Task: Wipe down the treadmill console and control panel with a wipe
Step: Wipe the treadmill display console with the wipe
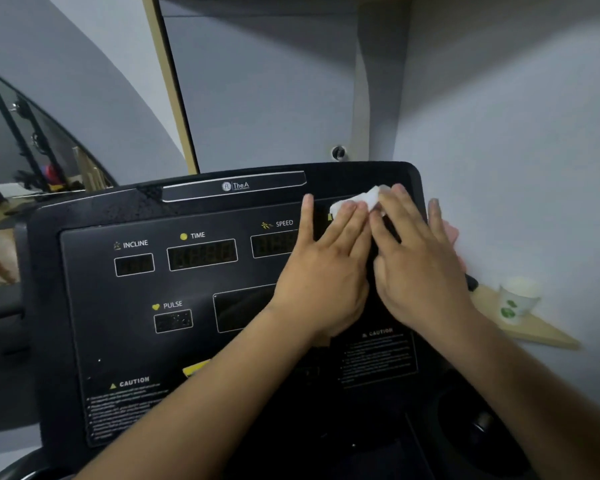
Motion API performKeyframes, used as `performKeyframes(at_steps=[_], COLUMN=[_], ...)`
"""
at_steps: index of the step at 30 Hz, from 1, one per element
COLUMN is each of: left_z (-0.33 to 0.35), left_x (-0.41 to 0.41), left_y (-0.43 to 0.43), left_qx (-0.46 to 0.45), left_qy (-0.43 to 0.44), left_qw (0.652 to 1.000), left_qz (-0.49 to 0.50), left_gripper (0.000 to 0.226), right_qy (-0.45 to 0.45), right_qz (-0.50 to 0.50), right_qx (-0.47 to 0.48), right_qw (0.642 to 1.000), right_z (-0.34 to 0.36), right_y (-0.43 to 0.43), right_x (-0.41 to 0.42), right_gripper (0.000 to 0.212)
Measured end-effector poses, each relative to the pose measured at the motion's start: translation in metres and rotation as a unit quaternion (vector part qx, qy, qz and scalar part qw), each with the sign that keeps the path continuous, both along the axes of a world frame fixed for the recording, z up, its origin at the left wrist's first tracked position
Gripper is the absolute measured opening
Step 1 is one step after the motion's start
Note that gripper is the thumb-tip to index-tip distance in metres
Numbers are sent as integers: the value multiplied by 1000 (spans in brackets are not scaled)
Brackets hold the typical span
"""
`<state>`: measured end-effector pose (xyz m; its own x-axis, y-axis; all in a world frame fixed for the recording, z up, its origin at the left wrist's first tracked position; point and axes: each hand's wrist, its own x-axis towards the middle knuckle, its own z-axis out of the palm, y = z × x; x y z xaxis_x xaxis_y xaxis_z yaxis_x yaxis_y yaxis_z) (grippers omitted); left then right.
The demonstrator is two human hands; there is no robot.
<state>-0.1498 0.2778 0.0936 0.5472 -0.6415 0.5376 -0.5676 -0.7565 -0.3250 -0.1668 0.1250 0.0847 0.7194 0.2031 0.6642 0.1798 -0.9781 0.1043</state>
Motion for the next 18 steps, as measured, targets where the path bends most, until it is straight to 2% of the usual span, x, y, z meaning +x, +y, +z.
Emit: performKeyframes(at_steps=[2, 7, 11, 15, 18], left_z=[1, -32, -5, 2, -20], left_x=[-1, -22, 0, 4, -10], left_y=[-7, -5, -28, -42, -33], left_qx=[-6, 44, 74, 56, 55], left_qy=[4, 32, -1, -10, -1], left_qw=[1000, 998, 997, 998, 998], left_qz=[-1, -18, 11, 27, 15], left_gripper=[67, 73, 71, 72, 73], right_qy=[-1, 11, -3, -1, 3], right_qz=[16, 34, 29, 24, 23], right_qx=[1, 7, 45, 87, 70], right_qw=[1000, 999, 999, 996, 997], right_z=[-2, -40, -16, -6, -30], right_y=[-9, -24, -34, -43, -41], right_x=[1, -21, -1, 3, -19], right_gripper=[64, 67, 68, 65, 66])
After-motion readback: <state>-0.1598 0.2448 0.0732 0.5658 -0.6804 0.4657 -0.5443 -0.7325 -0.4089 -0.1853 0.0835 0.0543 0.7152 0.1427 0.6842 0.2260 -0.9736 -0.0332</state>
